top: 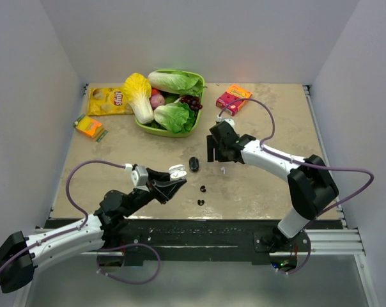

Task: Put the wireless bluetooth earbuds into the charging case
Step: Pick up the earbud from the center of the board.

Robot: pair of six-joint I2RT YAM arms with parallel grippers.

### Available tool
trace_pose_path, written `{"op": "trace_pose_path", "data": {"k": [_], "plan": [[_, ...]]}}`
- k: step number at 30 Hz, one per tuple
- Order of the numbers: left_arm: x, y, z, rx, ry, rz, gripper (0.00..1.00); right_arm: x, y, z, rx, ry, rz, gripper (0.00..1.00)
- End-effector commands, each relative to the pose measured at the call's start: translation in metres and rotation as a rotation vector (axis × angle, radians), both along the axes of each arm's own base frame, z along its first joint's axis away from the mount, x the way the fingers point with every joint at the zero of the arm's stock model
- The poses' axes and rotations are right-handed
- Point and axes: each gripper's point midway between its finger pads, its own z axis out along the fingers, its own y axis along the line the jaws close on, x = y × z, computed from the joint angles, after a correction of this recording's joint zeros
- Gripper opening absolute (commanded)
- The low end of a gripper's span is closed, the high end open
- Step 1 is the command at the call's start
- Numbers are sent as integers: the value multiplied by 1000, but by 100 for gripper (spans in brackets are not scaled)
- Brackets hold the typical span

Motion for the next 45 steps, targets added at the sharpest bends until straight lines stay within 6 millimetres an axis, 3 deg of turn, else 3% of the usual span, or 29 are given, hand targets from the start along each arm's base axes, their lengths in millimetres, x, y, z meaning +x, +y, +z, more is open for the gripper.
{"op": "trace_pose_path", "data": {"k": [1,6,8,18,20,34,45], "plan": [[-5,1,15,-55,-26,-16,0,-3,1,-4,-19,19,61,76],[-6,2,12,-58,-19,-20,0,-8,-1,-21,-62,88,98,59],[-7,2,10,-57,-15,-21,0,-10,-4,-25,-79,109,97,56],[-10,0,8,-70,-14,-38,0,-10,-3,-36,-80,170,95,62],[-11,0,9,-77,-17,-44,0,-12,-5,-47,-102,220,92,62],[-14,0,3,-84,-23,-54,0,-22,-13,-59,-128,280,81,53],[-17,0,-2,-86,-13,-69,0,-36,-22,-70,-131,300,78,52]]}}
